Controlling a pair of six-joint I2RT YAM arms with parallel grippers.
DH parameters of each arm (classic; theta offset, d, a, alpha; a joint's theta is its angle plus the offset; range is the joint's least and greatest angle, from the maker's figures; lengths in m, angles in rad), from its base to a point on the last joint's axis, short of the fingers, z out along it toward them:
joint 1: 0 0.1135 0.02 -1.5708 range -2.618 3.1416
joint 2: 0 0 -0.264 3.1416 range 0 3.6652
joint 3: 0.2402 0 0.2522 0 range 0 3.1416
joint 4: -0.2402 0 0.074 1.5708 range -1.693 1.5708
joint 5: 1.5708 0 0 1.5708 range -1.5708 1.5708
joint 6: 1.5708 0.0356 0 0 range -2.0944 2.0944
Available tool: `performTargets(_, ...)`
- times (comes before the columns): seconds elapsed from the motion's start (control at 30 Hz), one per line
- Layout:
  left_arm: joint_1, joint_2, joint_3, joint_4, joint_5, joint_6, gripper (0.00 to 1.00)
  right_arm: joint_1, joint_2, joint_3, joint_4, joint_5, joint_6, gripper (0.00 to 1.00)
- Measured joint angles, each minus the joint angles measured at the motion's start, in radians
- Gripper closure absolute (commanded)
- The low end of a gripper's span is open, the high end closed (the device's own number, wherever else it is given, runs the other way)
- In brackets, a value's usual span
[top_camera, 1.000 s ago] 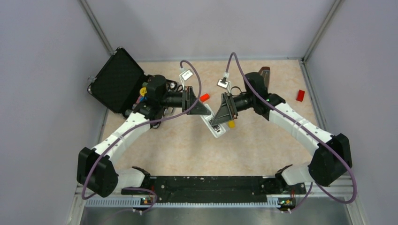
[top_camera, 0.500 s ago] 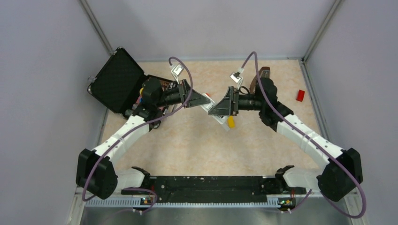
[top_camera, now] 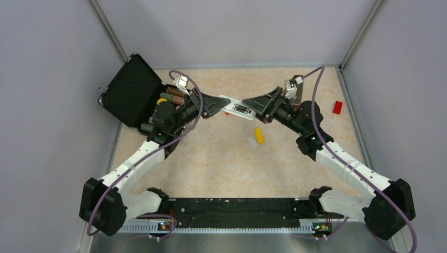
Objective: Load the batteries into the remote control
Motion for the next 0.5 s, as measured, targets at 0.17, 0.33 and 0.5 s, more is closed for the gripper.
performTargets(0.17, -0.035, -0.026, -0.027, 0.048, -0.1, -0.007, 1.0, 0.024, 0.0, 0.001, 0.016, 0.111, 0.058, 0.18)
performTargets(0.33, -0.063, -0.037, -0.064, 0.066, -0.182, 0.0, 1.0, 0.059, 0.027, 0.022, 0.002, 0.189, 0.084, 0.2)
performTargets(0.5, -0.071, -0.041, -0.066, 0.058, -0.232, 0.011, 1.0, 0.075, 0.056, 0.069, -0.009, 0.209, 0.071, 0.26)
